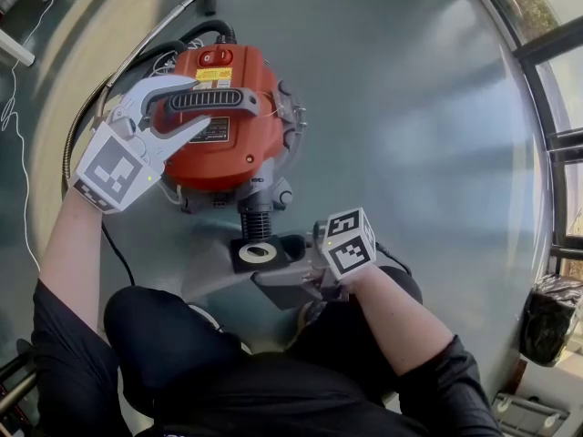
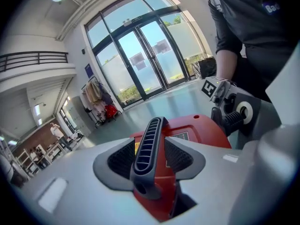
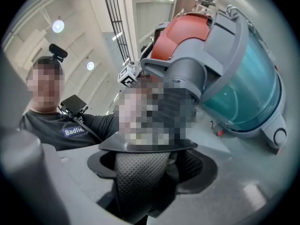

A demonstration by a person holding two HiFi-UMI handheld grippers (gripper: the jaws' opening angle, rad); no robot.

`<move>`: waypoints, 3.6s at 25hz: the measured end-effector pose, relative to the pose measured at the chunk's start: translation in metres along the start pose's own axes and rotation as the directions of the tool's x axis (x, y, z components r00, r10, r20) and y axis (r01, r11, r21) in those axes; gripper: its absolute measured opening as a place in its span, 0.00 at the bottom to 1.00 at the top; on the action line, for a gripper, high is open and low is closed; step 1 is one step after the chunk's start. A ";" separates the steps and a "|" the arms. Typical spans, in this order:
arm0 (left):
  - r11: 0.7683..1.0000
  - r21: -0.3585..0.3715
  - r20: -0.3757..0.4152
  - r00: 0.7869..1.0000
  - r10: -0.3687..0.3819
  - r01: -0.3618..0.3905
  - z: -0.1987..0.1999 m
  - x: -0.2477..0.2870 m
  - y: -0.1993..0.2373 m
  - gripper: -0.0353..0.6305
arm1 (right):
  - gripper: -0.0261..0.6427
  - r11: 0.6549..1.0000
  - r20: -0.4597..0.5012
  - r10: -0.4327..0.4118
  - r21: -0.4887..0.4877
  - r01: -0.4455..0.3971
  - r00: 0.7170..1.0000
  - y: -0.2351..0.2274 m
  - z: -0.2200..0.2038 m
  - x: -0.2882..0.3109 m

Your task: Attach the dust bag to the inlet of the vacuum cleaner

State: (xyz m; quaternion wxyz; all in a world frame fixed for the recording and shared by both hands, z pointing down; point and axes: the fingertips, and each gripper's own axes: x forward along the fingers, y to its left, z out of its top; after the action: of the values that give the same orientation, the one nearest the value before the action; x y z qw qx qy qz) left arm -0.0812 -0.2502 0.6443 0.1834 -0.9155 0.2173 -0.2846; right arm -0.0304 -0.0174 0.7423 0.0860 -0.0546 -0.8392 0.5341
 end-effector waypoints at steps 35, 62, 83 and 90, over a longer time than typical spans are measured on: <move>0.980 0.138 -0.180 0.977 -0.115 0.141 -0.015 0.019 -0.004 0.26 | 0.50 0.902 0.119 0.096 0.408 -0.137 0.988 -0.008 0.022 0.002; 0.980 0.175 -0.151 0.986 -0.067 0.094 -0.013 0.018 -0.003 0.25 | 0.50 0.880 0.122 0.116 0.447 -0.158 0.986 -0.013 0.025 -0.003; 0.980 0.184 -0.137 0.989 -0.052 0.077 -0.010 0.017 -0.003 0.24 | 0.50 0.894 0.143 0.060 0.432 -0.117 0.988 -0.021 0.033 -0.006; 0.981 0.181 -0.131 0.990 -0.045 0.068 -0.008 0.017 -0.003 0.24 | 0.50 0.909 0.075 0.079 0.404 -0.103 0.994 -0.020 0.042 0.003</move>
State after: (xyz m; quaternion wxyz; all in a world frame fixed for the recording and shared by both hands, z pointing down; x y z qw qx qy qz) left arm -0.0726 -0.2576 0.6592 0.2455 -0.8805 0.1749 -0.3659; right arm -0.0417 -0.0625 0.7432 0.0467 -0.0592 -0.7082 0.7020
